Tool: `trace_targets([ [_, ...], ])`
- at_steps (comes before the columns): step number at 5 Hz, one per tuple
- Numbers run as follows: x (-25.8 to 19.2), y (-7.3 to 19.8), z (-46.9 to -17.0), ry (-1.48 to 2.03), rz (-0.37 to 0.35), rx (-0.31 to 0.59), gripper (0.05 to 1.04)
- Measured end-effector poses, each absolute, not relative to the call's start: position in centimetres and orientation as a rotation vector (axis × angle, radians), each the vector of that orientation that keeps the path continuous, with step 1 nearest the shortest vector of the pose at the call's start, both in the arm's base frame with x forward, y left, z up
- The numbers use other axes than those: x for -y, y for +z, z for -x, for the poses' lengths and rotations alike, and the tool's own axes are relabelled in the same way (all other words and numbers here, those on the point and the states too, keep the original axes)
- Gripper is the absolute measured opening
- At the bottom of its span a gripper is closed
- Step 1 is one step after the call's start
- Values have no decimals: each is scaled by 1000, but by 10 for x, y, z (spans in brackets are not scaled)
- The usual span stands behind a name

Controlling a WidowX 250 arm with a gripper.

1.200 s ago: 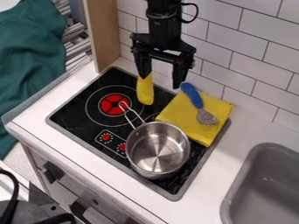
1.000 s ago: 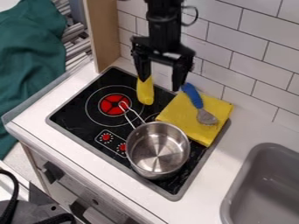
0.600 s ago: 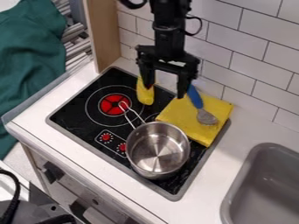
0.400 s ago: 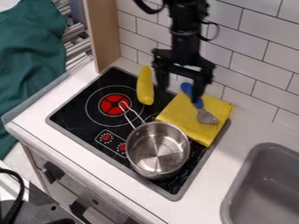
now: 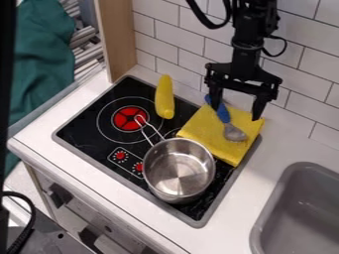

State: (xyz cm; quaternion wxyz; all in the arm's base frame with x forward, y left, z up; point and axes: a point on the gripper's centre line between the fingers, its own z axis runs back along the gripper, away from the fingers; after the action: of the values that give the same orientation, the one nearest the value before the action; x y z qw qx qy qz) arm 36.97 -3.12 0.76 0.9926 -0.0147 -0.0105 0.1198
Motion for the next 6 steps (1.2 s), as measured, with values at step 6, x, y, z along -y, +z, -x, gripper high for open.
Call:
trace_targets([
  [6, 7, -23, -378, 366, -51, 14, 1007],
])
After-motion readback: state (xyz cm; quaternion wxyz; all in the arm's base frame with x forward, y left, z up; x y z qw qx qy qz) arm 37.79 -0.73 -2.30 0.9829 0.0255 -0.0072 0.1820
